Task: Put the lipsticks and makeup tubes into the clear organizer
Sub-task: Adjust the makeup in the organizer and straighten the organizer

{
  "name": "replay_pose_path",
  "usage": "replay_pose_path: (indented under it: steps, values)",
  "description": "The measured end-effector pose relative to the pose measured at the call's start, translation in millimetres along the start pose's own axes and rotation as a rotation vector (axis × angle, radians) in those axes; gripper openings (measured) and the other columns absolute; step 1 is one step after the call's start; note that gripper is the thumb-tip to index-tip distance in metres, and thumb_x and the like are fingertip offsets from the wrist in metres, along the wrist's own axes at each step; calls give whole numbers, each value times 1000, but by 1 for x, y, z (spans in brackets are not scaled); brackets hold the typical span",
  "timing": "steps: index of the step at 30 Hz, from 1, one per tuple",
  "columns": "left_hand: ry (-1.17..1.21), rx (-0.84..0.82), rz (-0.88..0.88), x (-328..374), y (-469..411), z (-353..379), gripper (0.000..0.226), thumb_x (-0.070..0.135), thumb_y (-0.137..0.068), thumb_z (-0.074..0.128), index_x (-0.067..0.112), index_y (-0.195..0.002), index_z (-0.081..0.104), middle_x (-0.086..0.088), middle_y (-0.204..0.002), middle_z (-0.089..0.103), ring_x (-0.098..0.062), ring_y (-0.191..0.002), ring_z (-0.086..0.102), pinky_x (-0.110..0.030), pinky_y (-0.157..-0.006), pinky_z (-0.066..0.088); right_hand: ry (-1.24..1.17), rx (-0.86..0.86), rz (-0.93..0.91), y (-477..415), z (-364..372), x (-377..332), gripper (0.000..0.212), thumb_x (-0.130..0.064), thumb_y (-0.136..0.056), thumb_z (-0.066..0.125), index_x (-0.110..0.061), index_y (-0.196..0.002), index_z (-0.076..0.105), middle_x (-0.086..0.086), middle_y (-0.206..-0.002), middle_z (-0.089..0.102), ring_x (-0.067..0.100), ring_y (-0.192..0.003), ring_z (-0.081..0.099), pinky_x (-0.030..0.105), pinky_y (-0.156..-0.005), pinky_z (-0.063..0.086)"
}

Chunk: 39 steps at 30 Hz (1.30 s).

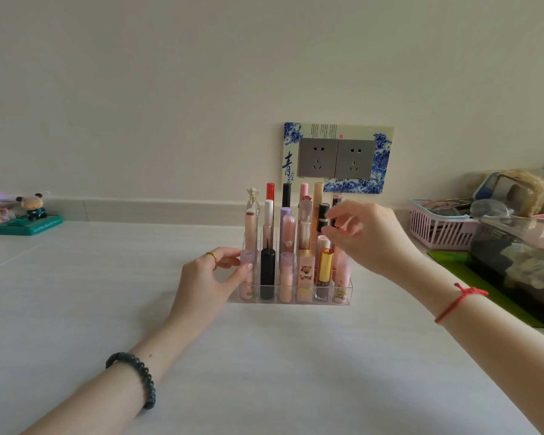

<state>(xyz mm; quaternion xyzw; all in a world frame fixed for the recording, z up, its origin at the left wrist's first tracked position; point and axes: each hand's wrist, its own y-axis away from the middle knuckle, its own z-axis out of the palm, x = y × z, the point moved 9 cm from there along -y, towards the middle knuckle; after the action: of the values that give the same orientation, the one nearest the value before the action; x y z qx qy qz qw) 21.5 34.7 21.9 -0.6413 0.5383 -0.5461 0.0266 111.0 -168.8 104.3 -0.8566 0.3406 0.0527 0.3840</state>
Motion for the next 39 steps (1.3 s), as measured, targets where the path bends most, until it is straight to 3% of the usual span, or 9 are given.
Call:
replay_pose_path:
  steps: [4,10,17,19,23,33,39]
  values:
    - [-25,-4,9,-2,-1,0,18,22,-75,72,26,-91,64,23,-76,61,17,-80,54,5,-69,35,156,-85,-120,-15,18,-22,27,-24,-87,57,-13,-111,61,3,-106,59,11,-85,49,20,-73,42]
    - [-36,-13,24,-3,0,1,20,22,-75,72,23,-93,65,25,-76,60,17,-81,54,4,-70,36,218,-175,-114,-27,31,-28,24,-25,-88,56,-9,-105,64,6,-105,64,12,-84,49,22,-75,45]
    - [-54,-35,12,-7,-1,1,25,27,-75,71,23,-99,65,25,-78,61,13,-83,56,3,-71,37,228,-240,-80,-30,38,-25,23,-23,-88,55,-7,-102,66,1,-96,60,12,-81,48,21,-74,38]
    - [-72,-37,3,-7,0,0,27,29,-75,71,23,-100,65,24,-78,60,8,-80,57,-1,-71,38,233,-262,-72,-31,38,-24,24,-24,-88,56,-7,-101,66,1,-92,59,13,-80,48,20,-72,38]
    - [-119,-44,-22,-9,2,0,35,37,-72,71,23,-103,62,22,-81,59,4,-80,55,-16,-74,41,237,-299,-53,-33,40,-22,23,-24,-87,56,-7,-96,68,0,-85,58,14,-74,52,11,-54,34]
    - [-134,-108,-71,-17,3,4,48,47,-71,69,25,-112,58,16,-95,62,-5,-93,57,-26,-84,46,218,-296,1,-37,38,-16,23,-24,-86,58,-7,-97,69,6,-89,65,14,-73,54,10,-53,33]
    - [-136,-112,-82,-18,3,5,49,49,-70,68,25,-112,59,16,-94,62,-5,-94,57,-27,-84,47,203,-298,30,-38,38,-13,24,-24,-86,58,-5,-93,71,10,-92,69,19,-76,59,14,-58,41]
